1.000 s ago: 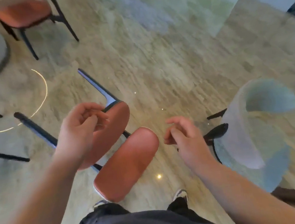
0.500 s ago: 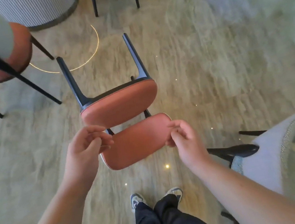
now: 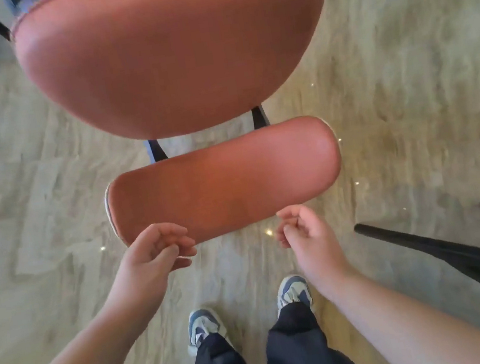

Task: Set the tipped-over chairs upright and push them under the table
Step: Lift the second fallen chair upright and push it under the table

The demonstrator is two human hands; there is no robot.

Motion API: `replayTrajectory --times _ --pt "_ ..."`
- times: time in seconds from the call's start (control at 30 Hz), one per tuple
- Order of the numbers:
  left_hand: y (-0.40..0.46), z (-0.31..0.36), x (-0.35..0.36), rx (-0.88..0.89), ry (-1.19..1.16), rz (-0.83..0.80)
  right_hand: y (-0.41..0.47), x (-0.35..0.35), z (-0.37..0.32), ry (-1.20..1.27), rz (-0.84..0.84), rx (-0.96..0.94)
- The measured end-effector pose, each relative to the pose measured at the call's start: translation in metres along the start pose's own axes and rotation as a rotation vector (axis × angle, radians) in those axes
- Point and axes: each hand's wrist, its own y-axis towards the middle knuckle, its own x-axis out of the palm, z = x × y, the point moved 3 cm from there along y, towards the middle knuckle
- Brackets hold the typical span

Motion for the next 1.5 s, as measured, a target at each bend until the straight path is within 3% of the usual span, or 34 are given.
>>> replayTrajectory --times 0.23,0.43,0.53,0.6,0.7,0.8,1.03,1.2,1.5 --pt "0.137 -0.143 0.07 -0.009 0.124 -0.068 0.147 0.027 0.164 -0.165 -0.139 -0.036" --pt "0.176 -0.22 0.111 0.066 0.314 -0.316 0.203 0.061 0.243 -0.21 -0.254 -0.051" --pt "0.183 -0.258 0.115 0.011 0.23 -0.35 0.212 0.079 0.274 -0.139 -0.29 0.026" --pt "0.192 -0.284 0.111 -0.153 0.068 -0.314 0.214 0.082 0.29 -0.031 -0.252 0.156" --pt "0.196 -0.314 0.109 -0.52 -0.273 -0.198 0.218 0.081 0.303 0.255 -0.082 0.387" --pt "0.197 -0.325 0.111 -0.663 -0.529 -0.079 0.225 0.081 0.304 0.59 0.053 0.516" --pt "0.219 -0.325 0.109 -0.531 -0.756 -0.049 0.263 0.071 0.296 0.78 0.069 0.471" --pt "0.219 -0.323 0.108 -0.505 -0.773 -0.061 0.26 0.066 0.295 0.836 -0.022 0.506" --pt "0.22 -0.323 0.099 -0.476 -0.69 -0.059 0.267 0.066 0.298 0.809 0.033 0.528"
